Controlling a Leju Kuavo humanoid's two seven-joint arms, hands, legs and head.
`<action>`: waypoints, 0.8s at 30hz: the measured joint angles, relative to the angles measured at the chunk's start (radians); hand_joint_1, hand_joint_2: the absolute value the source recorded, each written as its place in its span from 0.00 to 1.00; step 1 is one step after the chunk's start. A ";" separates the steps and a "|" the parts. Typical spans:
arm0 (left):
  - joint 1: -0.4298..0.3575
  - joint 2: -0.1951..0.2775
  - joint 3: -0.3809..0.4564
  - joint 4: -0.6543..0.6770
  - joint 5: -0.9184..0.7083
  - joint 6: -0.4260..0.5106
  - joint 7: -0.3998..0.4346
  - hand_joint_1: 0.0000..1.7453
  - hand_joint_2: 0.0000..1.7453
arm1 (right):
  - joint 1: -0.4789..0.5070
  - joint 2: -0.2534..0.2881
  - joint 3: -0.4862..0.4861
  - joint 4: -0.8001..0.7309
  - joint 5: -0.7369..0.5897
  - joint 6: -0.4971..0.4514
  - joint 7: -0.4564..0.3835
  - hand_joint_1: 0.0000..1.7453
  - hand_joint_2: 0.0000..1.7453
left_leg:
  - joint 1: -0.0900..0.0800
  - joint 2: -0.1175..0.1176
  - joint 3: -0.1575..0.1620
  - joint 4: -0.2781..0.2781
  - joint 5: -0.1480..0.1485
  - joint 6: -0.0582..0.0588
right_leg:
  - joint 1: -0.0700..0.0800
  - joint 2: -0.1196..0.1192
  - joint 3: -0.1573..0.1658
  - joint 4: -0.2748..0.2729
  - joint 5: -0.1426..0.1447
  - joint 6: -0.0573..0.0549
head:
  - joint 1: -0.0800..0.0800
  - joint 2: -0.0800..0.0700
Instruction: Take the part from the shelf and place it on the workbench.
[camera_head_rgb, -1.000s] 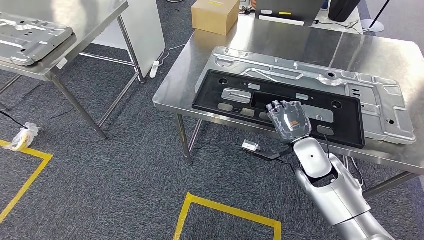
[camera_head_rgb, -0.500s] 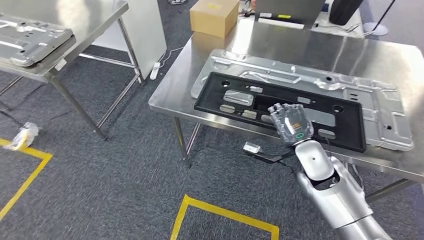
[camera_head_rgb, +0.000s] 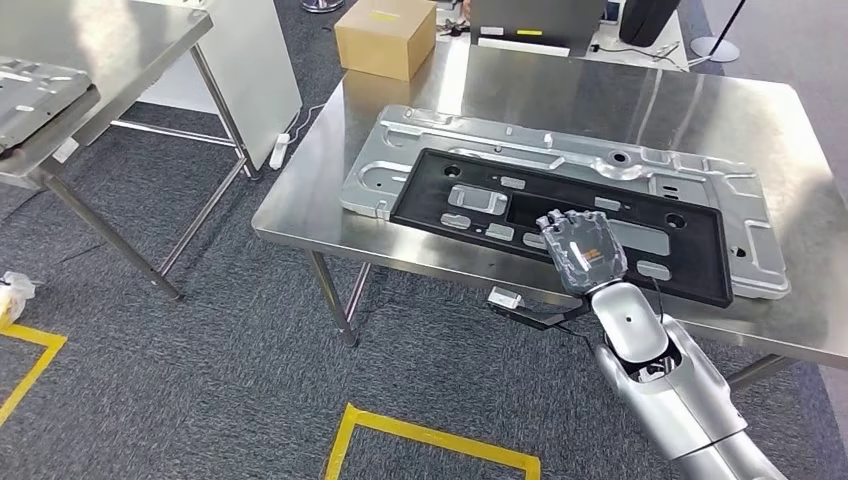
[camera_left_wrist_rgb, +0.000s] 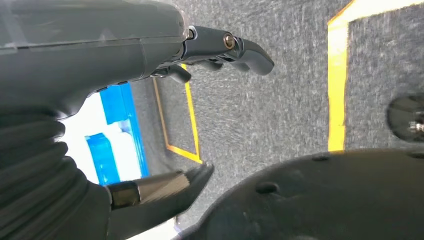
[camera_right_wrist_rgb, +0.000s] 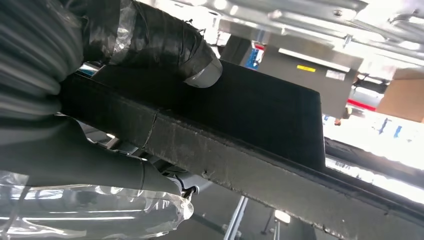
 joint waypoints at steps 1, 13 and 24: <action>0.000 0.000 0.000 0.000 0.000 0.000 -0.001 0.00 1.00 | 0.002 0.000 0.000 0.000 -0.001 0.000 0.000 1.00 1.00 | -0.004 -0.001 0.009 -0.019 -0.005 0.005 | -0.002 0.001 0.000 -0.001 0.004 0.006 | -0.001 0.000; 0.004 -0.004 0.000 0.000 0.000 0.000 -0.003 0.00 1.00 | 0.012 -0.007 0.000 -0.008 -0.007 0.001 0.000 1.00 1.00 | 0.006 0.007 0.125 -0.087 -0.051 -0.011 | -0.013 -0.036 -0.105 0.089 0.053 0.044 | -0.002 0.000; -0.003 -0.006 0.000 0.000 0.000 0.000 -0.003 0.00 1.00 | 0.006 -0.010 0.000 -0.013 -0.007 0.002 -0.001 1.00 1.00 | 0.015 0.009 -0.009 0.184 -0.166 -0.067 | -0.005 -0.033 -0.020 -0.038 0.061 -0.021 | -0.011 0.000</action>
